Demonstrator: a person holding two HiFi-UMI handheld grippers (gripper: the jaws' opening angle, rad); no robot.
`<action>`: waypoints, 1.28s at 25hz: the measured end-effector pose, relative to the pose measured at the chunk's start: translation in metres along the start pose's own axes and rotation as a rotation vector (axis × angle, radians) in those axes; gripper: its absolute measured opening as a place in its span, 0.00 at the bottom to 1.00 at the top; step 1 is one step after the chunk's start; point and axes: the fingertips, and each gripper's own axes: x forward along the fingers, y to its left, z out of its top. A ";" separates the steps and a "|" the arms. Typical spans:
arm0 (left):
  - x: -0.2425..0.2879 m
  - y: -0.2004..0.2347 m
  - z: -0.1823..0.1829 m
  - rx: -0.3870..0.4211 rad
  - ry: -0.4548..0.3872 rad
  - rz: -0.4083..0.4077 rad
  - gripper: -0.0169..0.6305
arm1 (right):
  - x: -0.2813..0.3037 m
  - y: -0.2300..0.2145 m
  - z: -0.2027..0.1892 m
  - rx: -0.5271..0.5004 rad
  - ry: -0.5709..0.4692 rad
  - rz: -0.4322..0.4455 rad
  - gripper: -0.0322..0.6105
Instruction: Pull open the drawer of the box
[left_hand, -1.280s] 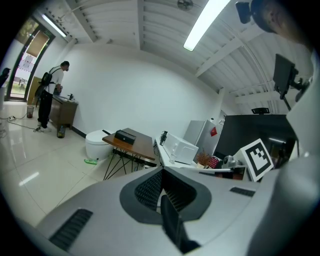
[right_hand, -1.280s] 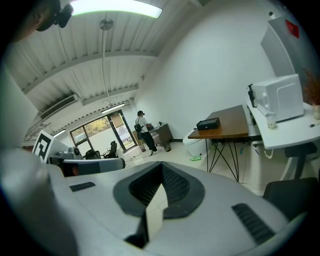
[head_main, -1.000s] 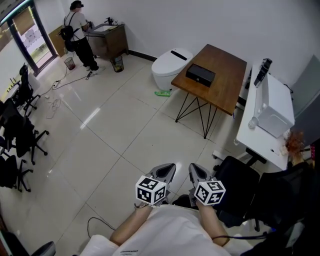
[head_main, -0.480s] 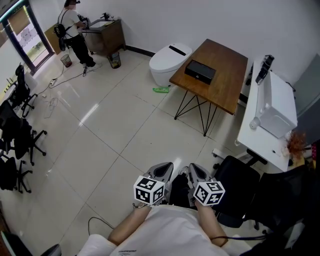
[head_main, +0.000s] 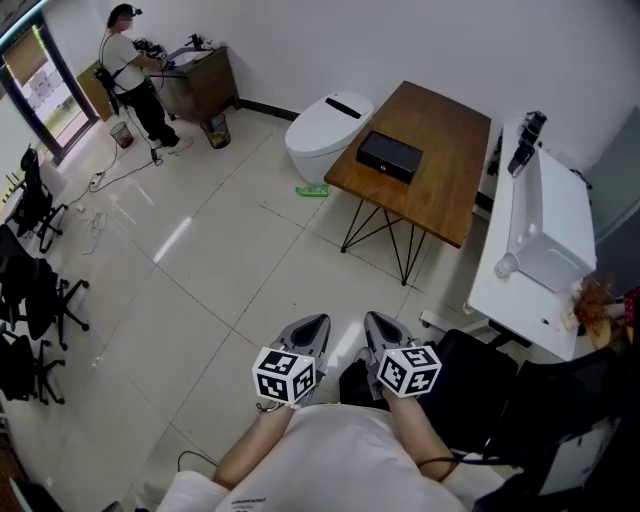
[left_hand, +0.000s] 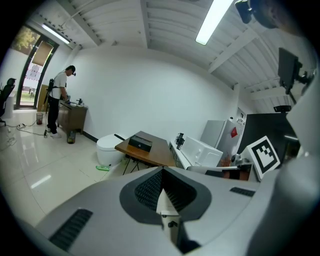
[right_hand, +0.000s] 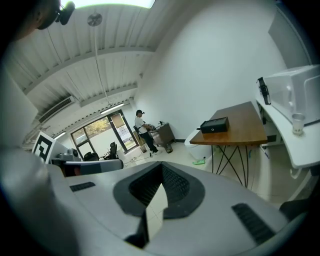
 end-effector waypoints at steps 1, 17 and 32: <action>0.008 0.002 0.007 0.001 -0.005 0.003 0.03 | 0.007 -0.005 0.009 -0.006 -0.002 0.005 0.03; 0.144 0.022 0.075 0.003 -0.026 0.036 0.03 | 0.078 -0.112 0.103 -0.016 -0.020 0.018 0.03; 0.221 0.021 0.076 -0.001 0.037 0.044 0.03 | 0.096 -0.187 0.120 0.035 0.001 -0.016 0.03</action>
